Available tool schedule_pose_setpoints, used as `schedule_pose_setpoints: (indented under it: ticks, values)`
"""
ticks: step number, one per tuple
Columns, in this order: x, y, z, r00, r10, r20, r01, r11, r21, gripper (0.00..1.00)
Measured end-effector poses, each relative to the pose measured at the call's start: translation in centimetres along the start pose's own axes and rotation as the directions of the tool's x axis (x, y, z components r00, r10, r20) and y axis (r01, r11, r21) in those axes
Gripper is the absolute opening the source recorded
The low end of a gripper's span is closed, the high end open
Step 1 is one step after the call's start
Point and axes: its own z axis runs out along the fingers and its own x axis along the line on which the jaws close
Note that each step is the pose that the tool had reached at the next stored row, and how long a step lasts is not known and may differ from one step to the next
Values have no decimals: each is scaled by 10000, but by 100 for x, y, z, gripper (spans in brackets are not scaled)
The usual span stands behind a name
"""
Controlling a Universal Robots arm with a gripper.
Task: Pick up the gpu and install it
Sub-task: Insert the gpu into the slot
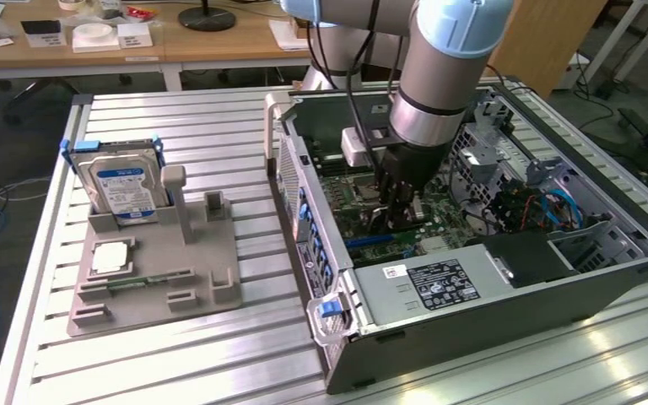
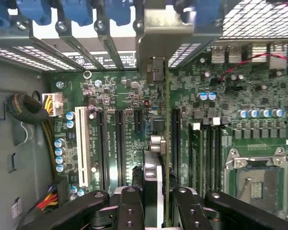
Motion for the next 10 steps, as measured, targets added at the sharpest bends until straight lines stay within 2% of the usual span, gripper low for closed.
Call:
schedule_pose_setpoints:
  ticks: [4, 10]
  values:
    - [5, 33, 25, 10000, 1, 27, -1, 10000, -3, 28]
    - [6, 43, 29, 10000, 2, 31, -2, 10000, -3, 28]
